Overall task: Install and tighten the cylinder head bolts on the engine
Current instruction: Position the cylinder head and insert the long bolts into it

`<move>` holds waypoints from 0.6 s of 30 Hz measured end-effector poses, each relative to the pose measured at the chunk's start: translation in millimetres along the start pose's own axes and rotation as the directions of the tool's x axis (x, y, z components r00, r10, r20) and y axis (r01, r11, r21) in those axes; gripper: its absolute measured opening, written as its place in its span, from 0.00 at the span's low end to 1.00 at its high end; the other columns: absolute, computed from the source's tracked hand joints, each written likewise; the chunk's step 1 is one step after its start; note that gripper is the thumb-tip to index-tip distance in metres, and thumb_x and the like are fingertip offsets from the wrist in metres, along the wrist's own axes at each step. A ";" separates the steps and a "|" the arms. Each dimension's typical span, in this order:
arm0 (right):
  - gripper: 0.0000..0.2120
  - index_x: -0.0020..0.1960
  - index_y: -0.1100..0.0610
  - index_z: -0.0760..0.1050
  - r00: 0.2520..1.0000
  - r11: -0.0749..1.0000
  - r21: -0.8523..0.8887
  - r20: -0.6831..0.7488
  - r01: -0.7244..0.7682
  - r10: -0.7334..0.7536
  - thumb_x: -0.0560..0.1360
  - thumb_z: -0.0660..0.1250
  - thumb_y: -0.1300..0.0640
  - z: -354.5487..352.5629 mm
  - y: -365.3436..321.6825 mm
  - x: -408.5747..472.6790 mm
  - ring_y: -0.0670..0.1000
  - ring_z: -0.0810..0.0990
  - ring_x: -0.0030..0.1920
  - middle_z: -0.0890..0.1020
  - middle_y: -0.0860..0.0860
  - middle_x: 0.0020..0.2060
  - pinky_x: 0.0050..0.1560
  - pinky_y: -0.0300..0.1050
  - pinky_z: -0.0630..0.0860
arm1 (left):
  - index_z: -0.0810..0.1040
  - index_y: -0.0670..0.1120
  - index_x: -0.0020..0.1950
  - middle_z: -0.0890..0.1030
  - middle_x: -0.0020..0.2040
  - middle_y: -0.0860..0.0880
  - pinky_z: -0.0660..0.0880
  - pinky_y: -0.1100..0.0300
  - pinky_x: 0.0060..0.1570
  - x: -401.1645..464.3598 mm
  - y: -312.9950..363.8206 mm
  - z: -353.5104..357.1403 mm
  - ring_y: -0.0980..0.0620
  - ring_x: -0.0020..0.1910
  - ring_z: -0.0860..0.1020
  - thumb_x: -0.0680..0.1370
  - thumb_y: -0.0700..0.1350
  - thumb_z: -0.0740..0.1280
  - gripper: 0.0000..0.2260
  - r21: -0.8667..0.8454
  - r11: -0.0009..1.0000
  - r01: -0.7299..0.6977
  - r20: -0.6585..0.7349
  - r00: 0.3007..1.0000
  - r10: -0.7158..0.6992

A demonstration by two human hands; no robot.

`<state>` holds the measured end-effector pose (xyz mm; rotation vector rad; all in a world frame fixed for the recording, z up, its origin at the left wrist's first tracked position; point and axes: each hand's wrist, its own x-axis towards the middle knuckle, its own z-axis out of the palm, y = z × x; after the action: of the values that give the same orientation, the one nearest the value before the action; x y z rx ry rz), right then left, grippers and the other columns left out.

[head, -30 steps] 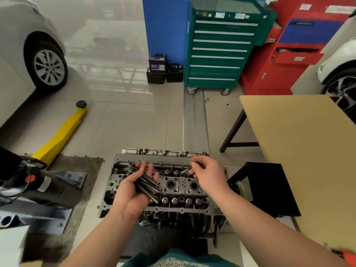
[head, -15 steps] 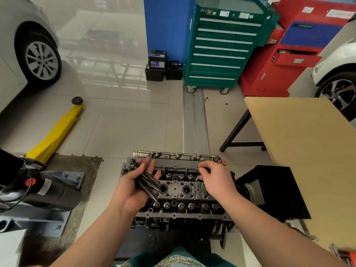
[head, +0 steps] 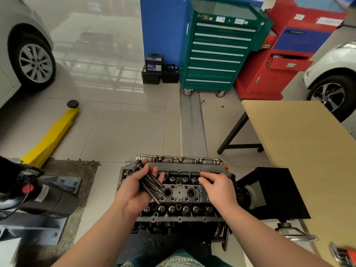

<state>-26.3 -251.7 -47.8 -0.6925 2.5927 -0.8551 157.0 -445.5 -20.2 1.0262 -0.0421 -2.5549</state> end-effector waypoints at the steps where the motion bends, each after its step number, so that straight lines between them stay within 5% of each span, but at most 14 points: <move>1: 0.14 0.65 0.42 0.82 0.999 0.997 -0.065 -0.014 0.034 -0.035 0.80 0.70 0.45 2.4 3.4 -2.4 0.47 0.76 0.59 0.81 0.44 0.58 0.64 0.45 0.74 | 0.86 0.44 0.57 0.85 0.47 0.44 0.83 0.39 0.55 -1.6 -0.1 0.3 0.48 0.44 0.86 0.76 0.35 0.71 0.12 0.009 1.000 -0.001 0.006 1.000 0.001; 4: 0.16 0.70 0.47 0.79 0.989 0.952 -0.275 -0.014 0.137 -0.146 0.83 0.64 0.49 5.5 7.8 -5.2 0.51 0.71 0.67 0.79 0.44 0.67 0.70 0.51 0.69 | 0.82 0.42 0.63 0.87 0.52 0.43 0.83 0.38 0.55 -4.5 0.8 0.5 0.46 0.48 0.87 0.76 0.35 0.70 0.16 0.031 1.000 -0.005 0.011 1.000 0.005; 8: 0.15 0.68 0.47 0.80 0.987 0.940 -0.313 -0.041 0.137 -0.157 0.83 0.64 0.49 1.7 7.4 -3.1 0.49 0.72 0.65 0.82 0.43 0.62 0.67 0.49 0.71 | 0.80 0.41 0.65 0.86 0.60 0.43 0.84 0.39 0.53 -5.9 0.6 0.7 0.46 0.51 0.88 0.78 0.34 0.68 0.16 0.072 0.997 0.000 0.017 1.000 -0.001; 13: 0.17 0.70 0.42 0.77 0.977 0.855 -0.478 0.168 0.199 -0.133 0.84 0.59 0.47 1.6 6.7 -6.0 0.48 0.69 0.67 0.78 0.39 0.66 0.68 0.49 0.67 | 0.79 0.43 0.66 0.85 0.63 0.42 0.85 0.41 0.48 -7.1 -6.1 1.8 0.44 0.52 0.88 0.76 0.32 0.68 0.19 0.162 0.987 0.014 0.031 0.999 -0.020; 18: 0.21 0.75 0.46 0.72 0.977 0.888 -0.426 0.187 0.173 -0.101 0.84 0.59 0.46 -0.6 -24.7 -9.6 0.50 0.67 0.72 0.74 0.43 0.71 0.73 0.52 0.66 | 0.80 0.42 0.66 0.86 0.51 0.40 0.86 0.41 0.47 -11.6 -12.7 5.5 0.39 0.49 0.87 0.71 0.25 0.66 0.26 0.323 0.946 0.028 0.042 0.998 -0.044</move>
<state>-10.1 -263.5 -30.5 -1.0313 2.6295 -0.2201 156.7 -430.2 -10.7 1.0860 -0.4741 -2.6627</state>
